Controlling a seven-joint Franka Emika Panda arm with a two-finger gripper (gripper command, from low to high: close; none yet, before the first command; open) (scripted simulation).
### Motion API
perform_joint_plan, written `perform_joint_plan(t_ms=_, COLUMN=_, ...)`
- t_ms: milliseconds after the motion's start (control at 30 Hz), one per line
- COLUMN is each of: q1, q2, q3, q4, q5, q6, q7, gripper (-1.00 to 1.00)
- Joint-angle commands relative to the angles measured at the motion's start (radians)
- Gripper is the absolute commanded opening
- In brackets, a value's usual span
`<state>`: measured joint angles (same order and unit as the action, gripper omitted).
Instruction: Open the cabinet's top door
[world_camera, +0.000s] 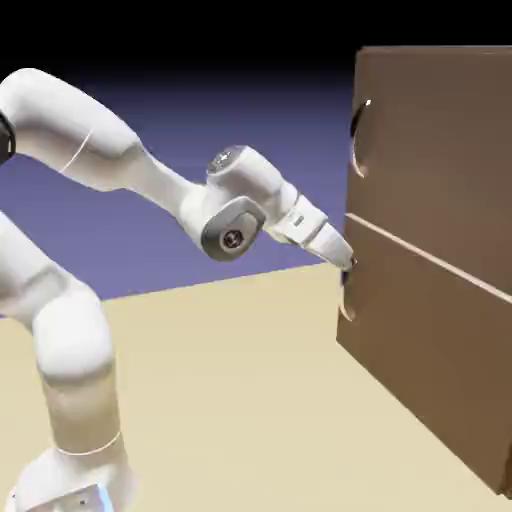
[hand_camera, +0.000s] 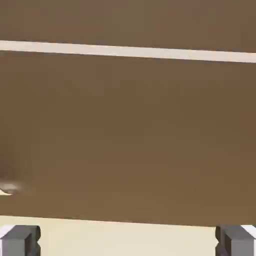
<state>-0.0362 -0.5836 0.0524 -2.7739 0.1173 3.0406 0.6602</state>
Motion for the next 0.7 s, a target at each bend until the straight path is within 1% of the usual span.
perform_joint_plan(t_ms=0, q1=-0.018, q2=-0.005, q3=0.019, q4=0.013, q5=0.044, q6=0.001, q7=-0.030, gripper=0.00)
perform_joint_plan(t_ms=667, q1=-0.376, q2=-0.106, q3=0.408, q4=0.281, q5=0.914, q6=0.028, q7=-0.629, gripper=0.00)
